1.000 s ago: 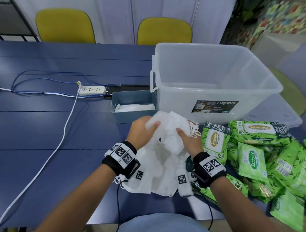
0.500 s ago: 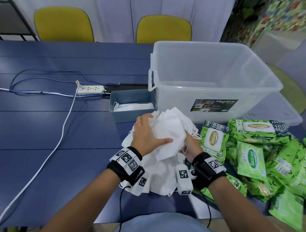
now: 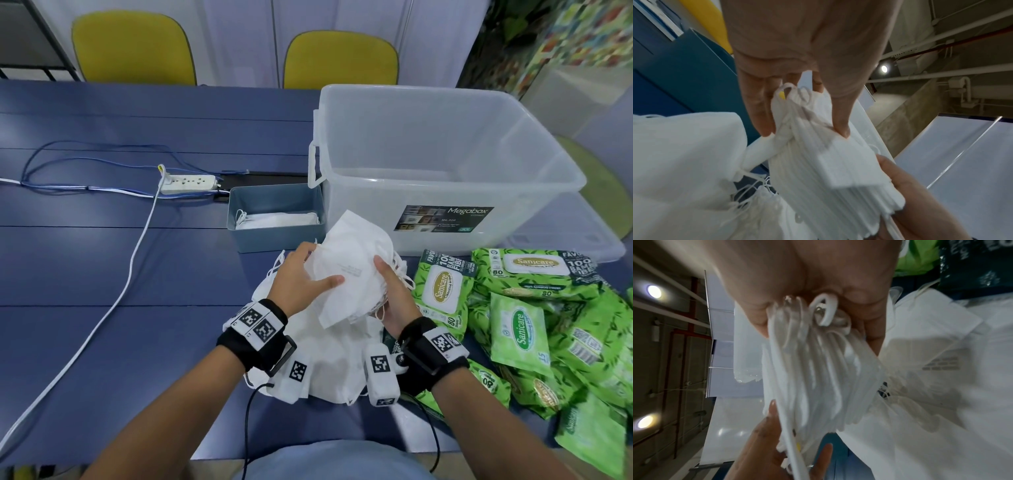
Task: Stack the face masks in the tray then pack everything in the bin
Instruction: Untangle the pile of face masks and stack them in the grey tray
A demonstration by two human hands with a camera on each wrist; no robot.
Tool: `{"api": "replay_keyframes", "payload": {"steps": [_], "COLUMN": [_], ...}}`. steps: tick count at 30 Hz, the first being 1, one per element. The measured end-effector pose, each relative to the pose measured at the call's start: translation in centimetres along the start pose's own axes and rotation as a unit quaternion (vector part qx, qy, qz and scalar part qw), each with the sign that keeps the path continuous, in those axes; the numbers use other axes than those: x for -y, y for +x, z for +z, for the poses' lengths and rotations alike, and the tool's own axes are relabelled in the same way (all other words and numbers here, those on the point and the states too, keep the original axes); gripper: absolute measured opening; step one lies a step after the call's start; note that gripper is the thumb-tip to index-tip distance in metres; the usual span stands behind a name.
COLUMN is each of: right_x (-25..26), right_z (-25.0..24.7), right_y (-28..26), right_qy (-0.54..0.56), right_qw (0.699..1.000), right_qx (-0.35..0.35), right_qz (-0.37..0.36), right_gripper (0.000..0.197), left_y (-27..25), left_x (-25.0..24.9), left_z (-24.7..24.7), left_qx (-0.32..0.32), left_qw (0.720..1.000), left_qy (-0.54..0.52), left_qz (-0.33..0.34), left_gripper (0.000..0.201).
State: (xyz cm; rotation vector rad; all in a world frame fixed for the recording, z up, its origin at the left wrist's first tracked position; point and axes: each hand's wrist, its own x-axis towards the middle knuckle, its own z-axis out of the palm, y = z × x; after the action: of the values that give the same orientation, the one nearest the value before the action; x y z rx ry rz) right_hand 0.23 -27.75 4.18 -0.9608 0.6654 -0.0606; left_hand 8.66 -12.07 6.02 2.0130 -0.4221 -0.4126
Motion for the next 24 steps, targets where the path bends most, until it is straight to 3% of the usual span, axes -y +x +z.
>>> {"api": "replay_keyframes", "payload": {"steps": [4, 8, 13, 17, 21, 24], "right_x": [0.2, 0.2, 0.3, 0.5, 0.6, 0.4], "right_z": [-0.2, -1.1, -2.7, -2.9, -1.7, -0.6], "right_y": [0.3, 1.1, 1.8, 1.5, 0.5, -0.2], "right_qy": [-0.006, -0.042, -0.118, -0.153, -0.206, -0.257], "right_qw": [0.999, 0.994, 0.984, 0.977, 0.973, 0.964], "right_qx": [-0.047, -0.102, -0.136, -0.145, -0.096, -0.027], "right_qz": [-0.006, -0.020, -0.014, -0.024, -0.045, -0.066], "right_gripper": [0.037, 0.037, 0.044, 0.044, 0.018, 0.013], "left_y": [0.0, 1.0, 1.8, 1.4, 1.0, 0.7], "left_x": [0.1, 1.0, 0.5, -1.3, -3.0, -3.3], "left_z": [-0.8, -2.3, -4.7, -5.5, -3.9, -1.5], "left_qx": [-0.048, -0.099, -0.069, -0.034, -0.029, 0.051], "left_qw": [0.999, 0.995, 0.989, 0.973, 0.922, 0.886], "left_qy": [-0.010, 0.016, 0.123, 0.142, 0.250, 0.301], "left_qz": [-0.001, 0.002, 0.046, 0.181, 0.295, 0.348], "left_gripper": [0.051, 0.040, 0.012, 0.030, 0.028, 0.026]}}
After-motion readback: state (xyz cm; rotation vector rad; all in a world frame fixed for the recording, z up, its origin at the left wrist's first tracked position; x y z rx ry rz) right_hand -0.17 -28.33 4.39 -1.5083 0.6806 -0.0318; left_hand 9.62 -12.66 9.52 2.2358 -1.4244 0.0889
